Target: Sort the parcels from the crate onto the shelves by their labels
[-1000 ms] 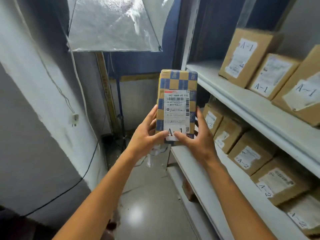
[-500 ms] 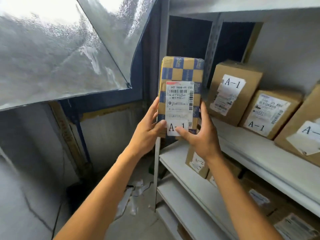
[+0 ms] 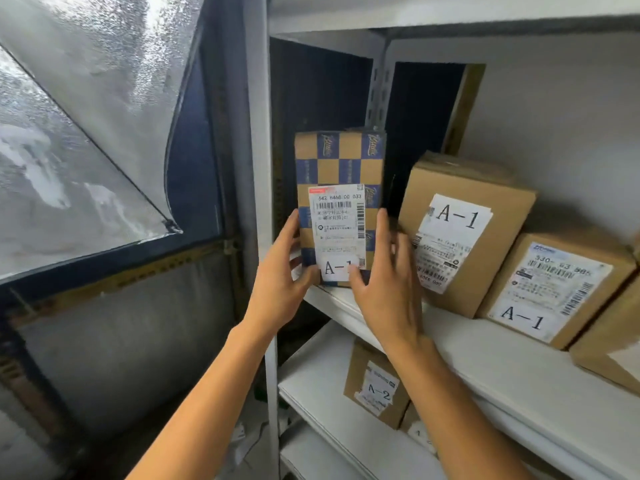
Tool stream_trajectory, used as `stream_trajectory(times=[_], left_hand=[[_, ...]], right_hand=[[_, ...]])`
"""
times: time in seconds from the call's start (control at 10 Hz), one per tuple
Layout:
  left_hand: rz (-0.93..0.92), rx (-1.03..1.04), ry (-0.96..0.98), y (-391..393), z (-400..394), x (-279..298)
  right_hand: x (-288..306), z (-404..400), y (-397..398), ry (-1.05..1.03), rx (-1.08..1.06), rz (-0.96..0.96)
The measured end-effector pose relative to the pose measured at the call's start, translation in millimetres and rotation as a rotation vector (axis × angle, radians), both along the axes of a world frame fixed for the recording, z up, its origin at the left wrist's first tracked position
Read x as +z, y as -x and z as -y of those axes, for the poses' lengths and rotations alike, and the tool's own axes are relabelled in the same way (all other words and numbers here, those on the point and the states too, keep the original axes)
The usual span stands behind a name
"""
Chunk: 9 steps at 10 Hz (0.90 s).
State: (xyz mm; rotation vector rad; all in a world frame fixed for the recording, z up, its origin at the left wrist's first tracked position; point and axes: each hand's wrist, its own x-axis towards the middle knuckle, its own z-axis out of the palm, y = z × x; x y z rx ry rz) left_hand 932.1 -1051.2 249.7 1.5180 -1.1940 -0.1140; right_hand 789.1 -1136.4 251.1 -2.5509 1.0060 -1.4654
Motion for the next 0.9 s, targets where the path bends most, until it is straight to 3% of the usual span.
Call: stream_trajectory(times=[0.4,0.6,0.7,0.8,0.9], left_hand=[[0.107,-0.038,0.001,-25.7,47.7,-10.9],[0.226,-0.181,-0.130,-32.0,35.1,-6.7],[0.404,-0.071,-0.265,-29.0,22.5,-15.1],[0.587,0.053,-0.388,-14.7,3.6,-17.3],[0.699,-0.011,-0.471,13.1,-12.5,-13.7]], right_hand=[[-8.5,-0.9,-5.0,0.083,-0.139,-0.086],[-10.1,-10.1,-5.7,-0.071,-0.158,-0.125],[-14.5,-29.0,8.4,-0.218,-0.146,-0.112],[-20.4,-42.5,30.8,-0.228,-0.200,-0.230],[-12.6,-49.7,61.4,-0.274,-0.294,-0.326]])
